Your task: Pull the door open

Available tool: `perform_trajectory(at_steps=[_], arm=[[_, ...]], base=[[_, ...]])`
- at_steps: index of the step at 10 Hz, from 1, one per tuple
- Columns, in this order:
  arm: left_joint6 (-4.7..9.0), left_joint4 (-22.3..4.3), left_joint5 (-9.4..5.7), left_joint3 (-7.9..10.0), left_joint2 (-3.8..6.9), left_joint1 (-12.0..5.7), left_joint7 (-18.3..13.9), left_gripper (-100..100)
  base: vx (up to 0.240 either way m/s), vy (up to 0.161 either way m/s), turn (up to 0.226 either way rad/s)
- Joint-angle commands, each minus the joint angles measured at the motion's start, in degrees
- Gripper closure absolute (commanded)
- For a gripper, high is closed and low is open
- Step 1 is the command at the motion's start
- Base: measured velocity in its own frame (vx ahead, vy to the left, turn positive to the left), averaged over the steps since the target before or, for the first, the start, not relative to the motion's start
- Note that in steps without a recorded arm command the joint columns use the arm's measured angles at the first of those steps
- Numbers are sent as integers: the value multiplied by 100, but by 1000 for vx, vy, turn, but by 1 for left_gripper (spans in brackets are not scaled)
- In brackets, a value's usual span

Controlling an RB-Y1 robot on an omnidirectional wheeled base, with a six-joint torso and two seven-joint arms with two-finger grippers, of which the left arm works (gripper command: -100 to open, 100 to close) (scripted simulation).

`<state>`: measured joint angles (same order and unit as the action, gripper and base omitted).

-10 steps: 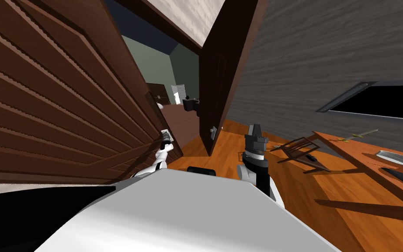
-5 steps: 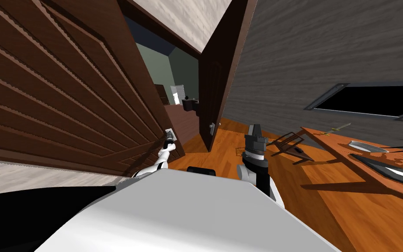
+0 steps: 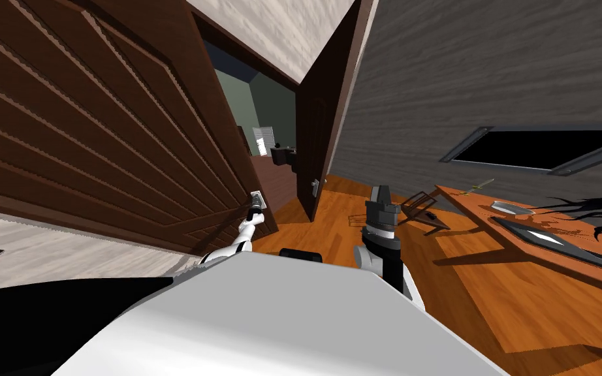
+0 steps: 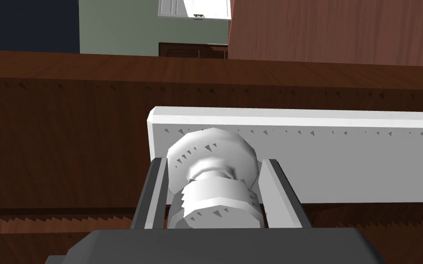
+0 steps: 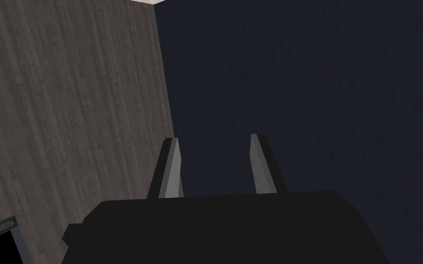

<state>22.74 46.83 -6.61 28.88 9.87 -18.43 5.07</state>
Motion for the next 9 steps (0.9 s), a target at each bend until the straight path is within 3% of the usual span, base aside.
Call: perform_trajectory(at_steps=[1, 9], arm=[[28, -62, 19, -82, 15, -18, -46, 100], [44, -67, 129, -586, 29, -42, -314, 100]], base=[[-200, 52, -65], [-201, 35, -65]])
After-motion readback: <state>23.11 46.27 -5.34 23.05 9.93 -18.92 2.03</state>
